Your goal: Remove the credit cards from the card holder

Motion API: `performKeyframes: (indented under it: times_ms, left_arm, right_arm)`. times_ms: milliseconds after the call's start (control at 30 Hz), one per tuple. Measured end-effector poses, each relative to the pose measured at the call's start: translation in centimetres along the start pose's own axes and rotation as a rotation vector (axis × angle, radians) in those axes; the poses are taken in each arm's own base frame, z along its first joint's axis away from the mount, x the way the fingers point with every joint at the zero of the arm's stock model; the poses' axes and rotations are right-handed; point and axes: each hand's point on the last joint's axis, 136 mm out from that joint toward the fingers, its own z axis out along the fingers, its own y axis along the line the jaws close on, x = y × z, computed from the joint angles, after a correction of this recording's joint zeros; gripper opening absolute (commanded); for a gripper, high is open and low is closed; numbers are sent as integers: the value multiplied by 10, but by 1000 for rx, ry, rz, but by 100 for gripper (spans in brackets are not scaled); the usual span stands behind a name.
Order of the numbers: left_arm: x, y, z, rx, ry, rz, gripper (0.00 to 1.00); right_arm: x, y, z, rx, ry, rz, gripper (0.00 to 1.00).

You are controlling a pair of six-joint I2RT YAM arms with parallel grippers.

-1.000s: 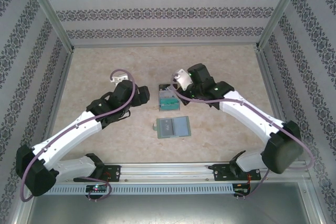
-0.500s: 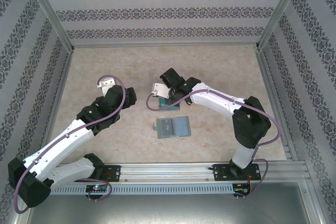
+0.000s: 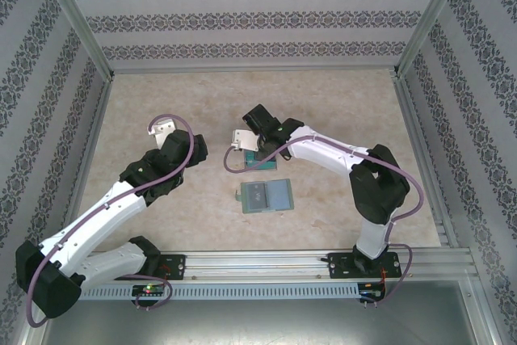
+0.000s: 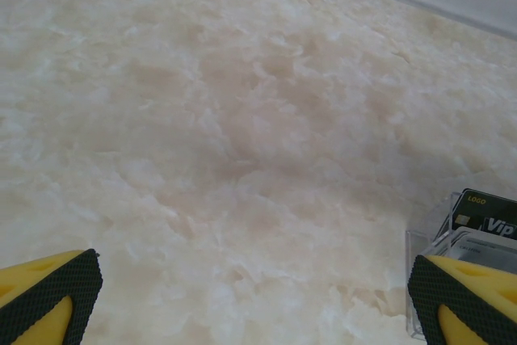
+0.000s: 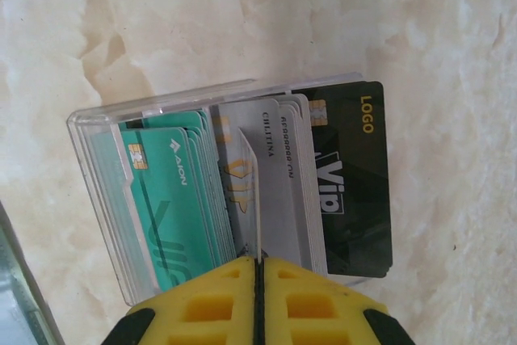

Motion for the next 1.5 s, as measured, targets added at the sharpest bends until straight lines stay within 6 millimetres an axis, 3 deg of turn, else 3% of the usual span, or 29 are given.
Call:
performKeyframes:
  times_ms: [133, 200, 400, 667, 767, 1000, 1133, 1267, 1400, 1500]
  left_arm:
    - [0, 1, 2, -4, 6, -3, 100]
    - [1, 2, 3, -5, 10, -4, 100]
    - [2, 1, 4, 1, 21, -8, 100]
    - [5, -3, 3, 27, 42, -10, 100]
    - [10, -6, 3, 49, 63, -9, 100]
    - [29, -26, 4, 152, 166, 0, 99]
    - [45, -43, 8, 222, 249, 4, 93]
    - [66, -61, 15, 285, 348, -2, 73]
    - [87, -75, 22, 327, 440, -18, 50]
    - [102, -87, 24, 350, 491, -17, 40]
  right_arm:
    - [-2, 2, 3, -8, -1, -4, 3]
    - [-4, 2, 5, -9, -1, 2, 18]
    - [-8, -6, 12, 10, 5, 37, 19]
    - [-2, -38, 12, 112, 9, 173, 21]
    - [2, -50, 4, 145, -10, 281, 25]
    - [18, -58, -37, 194, -96, 660, 31]
    - [31, -41, -54, 164, -123, 868, 33]
    - [48, -12, -60, 98, -124, 1041, 30]
    - [70, 32, -56, 2, -92, 1196, 26]
    - [85, 66, -47, -80, -45, 1289, 24]
